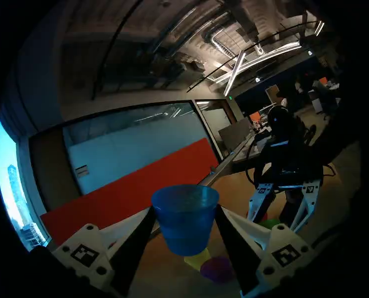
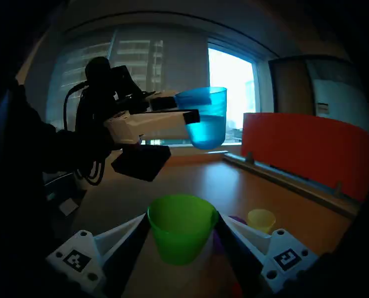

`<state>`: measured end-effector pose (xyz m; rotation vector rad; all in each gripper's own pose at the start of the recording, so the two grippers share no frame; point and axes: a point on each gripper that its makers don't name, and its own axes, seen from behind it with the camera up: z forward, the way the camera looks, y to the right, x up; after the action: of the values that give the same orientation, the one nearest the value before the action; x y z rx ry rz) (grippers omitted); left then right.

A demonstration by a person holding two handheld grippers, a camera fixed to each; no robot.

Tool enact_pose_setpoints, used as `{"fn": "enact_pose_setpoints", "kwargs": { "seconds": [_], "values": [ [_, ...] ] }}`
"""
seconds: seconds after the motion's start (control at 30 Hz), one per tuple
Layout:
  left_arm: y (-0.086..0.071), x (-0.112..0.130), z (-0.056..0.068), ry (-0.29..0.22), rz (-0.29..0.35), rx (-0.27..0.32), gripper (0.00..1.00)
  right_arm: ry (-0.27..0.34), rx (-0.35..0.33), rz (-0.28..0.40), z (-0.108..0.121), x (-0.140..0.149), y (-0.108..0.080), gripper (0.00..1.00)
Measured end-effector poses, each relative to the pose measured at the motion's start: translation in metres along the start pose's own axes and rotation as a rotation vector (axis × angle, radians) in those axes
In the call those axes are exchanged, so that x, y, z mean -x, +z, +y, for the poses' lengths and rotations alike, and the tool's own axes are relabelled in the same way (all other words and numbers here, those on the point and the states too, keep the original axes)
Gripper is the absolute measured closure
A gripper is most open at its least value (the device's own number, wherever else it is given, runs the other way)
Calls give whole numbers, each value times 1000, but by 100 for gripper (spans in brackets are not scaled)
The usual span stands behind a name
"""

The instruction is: Pour water

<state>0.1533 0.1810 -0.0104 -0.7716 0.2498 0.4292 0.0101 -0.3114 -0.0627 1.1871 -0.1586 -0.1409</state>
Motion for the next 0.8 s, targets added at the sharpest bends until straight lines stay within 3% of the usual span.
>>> {"fn": "enact_pose_setpoints", "kwargs": {
  "seconds": [0.8],
  "values": [
    [-5, -6, 2, 78, 24, -2, 16, -12, -6, 4, 1, -2, 6, 7]
  ]
}}
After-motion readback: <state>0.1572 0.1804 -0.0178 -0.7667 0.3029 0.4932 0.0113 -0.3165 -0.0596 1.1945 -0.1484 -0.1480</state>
